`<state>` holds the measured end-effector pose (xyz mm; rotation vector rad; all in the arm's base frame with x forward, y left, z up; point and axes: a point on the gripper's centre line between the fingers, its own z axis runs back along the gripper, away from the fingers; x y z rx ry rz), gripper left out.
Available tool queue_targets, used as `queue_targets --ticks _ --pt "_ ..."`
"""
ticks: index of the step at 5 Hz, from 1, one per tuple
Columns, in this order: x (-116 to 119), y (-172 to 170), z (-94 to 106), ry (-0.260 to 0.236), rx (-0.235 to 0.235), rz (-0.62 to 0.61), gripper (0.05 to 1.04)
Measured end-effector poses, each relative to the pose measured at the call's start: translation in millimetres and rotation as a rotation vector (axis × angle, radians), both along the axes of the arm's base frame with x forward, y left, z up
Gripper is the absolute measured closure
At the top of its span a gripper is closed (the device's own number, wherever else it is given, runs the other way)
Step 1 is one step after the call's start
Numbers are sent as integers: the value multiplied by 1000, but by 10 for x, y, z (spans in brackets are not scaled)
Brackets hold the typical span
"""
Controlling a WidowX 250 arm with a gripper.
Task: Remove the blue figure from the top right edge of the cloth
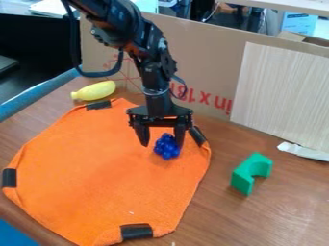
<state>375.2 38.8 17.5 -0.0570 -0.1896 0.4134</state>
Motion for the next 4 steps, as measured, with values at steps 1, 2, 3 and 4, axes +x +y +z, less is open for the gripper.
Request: queue_targets --ticks 1,2,3,4 --pt "23 8 -66 18 -4 10 111" --pt "54 1 -63 1 -13 31 376" --pt "60 28 -59 -3 -12 42 441" --pt "63 27 -78 5 -19 47 441"
